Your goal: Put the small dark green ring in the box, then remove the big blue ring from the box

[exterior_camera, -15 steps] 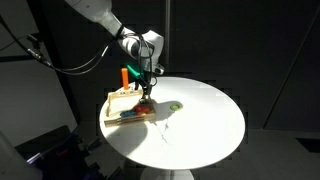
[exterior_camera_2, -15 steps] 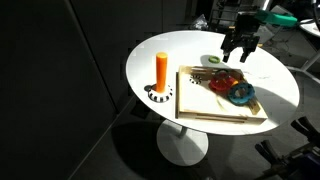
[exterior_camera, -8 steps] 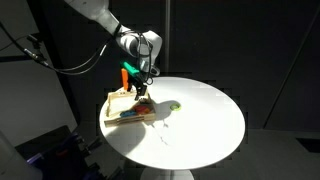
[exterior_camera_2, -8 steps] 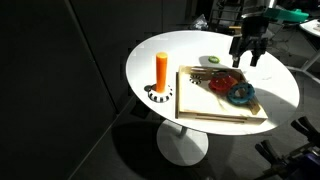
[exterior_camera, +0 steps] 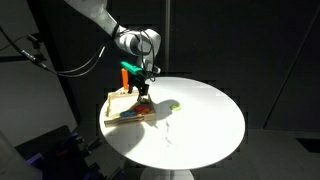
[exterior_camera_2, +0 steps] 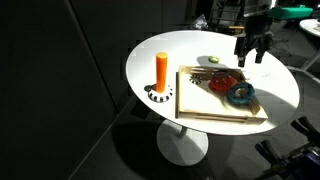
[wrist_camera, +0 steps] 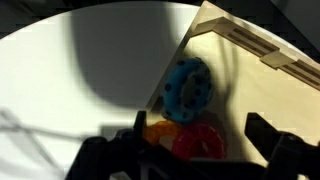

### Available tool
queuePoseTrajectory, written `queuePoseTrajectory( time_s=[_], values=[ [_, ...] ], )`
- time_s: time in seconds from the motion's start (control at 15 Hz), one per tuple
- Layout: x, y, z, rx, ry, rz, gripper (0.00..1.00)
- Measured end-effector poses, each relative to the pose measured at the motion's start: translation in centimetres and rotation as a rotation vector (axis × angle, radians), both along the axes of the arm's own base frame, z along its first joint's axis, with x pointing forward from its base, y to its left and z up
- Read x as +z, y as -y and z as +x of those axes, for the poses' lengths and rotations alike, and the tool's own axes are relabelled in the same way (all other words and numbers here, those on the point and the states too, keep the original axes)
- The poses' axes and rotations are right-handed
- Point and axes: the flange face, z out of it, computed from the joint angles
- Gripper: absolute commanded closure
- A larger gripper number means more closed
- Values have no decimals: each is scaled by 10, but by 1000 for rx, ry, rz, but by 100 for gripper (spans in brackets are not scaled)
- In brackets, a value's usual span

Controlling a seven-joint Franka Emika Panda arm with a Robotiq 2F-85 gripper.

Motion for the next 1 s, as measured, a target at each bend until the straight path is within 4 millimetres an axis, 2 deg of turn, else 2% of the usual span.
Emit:
queuePoseTrajectory(
  time_s=[1.0],
  values=[
    [-1, 2, 2, 5, 16, -11, 0]
  ],
)
